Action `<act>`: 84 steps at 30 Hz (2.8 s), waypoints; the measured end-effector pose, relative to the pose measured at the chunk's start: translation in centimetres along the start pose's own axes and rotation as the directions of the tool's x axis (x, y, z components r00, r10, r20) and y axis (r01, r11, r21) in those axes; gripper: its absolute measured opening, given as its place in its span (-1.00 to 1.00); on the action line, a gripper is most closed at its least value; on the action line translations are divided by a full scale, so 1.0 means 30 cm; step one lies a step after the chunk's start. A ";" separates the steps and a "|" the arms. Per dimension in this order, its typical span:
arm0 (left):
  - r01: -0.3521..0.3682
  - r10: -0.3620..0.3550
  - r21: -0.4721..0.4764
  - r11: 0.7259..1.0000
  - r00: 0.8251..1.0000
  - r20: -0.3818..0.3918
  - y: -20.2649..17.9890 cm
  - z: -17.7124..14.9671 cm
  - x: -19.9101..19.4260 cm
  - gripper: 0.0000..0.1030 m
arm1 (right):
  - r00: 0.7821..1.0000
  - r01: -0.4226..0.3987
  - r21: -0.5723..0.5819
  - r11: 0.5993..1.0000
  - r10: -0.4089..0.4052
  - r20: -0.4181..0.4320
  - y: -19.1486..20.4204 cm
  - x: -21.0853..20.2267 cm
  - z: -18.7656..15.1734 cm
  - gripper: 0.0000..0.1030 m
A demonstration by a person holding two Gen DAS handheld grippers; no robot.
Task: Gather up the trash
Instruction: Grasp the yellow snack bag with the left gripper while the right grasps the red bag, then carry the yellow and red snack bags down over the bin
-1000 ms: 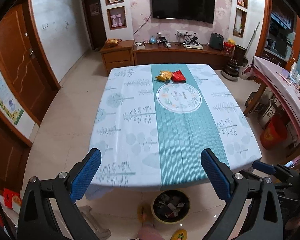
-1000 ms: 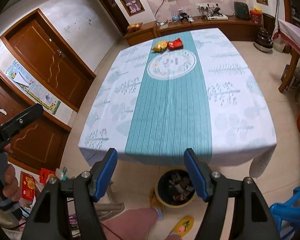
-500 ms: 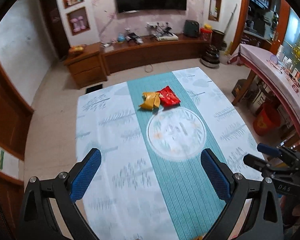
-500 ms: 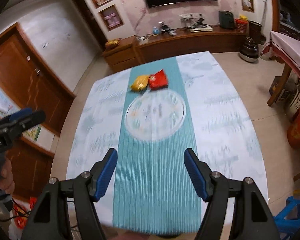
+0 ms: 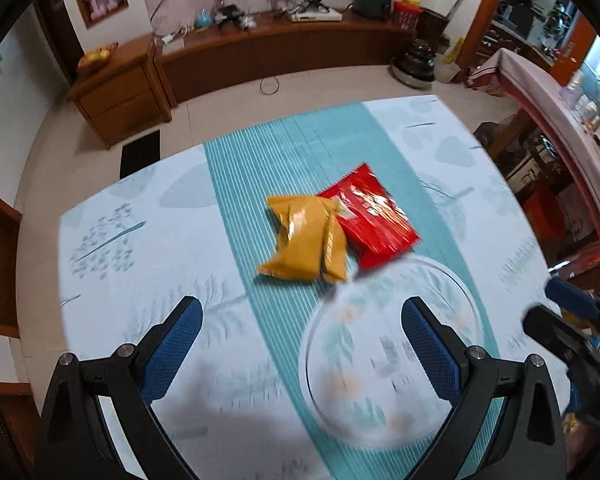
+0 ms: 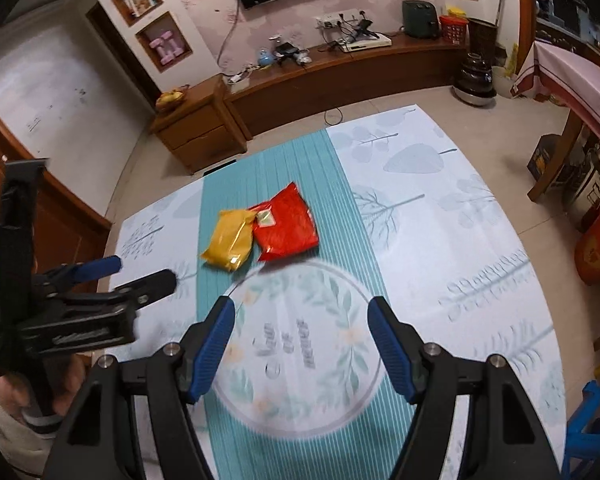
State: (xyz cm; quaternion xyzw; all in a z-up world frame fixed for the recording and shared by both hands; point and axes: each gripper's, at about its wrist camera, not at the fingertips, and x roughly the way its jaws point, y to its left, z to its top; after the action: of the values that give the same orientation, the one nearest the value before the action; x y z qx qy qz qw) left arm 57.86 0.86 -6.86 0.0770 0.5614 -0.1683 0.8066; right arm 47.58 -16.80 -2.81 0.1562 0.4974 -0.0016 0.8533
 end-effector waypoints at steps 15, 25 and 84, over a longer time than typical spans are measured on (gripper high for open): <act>0.011 -0.019 -0.094 0.995 0.996 -0.084 0.045 0.094 0.363 0.43 | 0.999 -0.033 0.068 0.997 0.032 0.003 -0.046 0.254 0.114 0.34; -0.017 0.015 -0.055 0.998 0.999 -0.035 0.098 0.067 0.335 -0.60 | 0.999 -0.028 0.003 1.000 0.028 -0.022 0.032 0.416 0.193 0.34; -0.005 -0.002 -0.176 0.984 0.999 -0.037 -0.663 -1.339 -0.550 -0.74 | 0.952 -0.286 -0.198 0.938 0.254 -0.171 -0.307 -0.533 -1.053 -0.96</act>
State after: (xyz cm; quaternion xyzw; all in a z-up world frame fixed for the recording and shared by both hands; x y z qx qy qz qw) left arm 10.24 -2.03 -4.58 0.0088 0.5890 -0.1160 0.7997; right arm 11.24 -19.53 -6.10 0.1271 0.5283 0.1820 0.8195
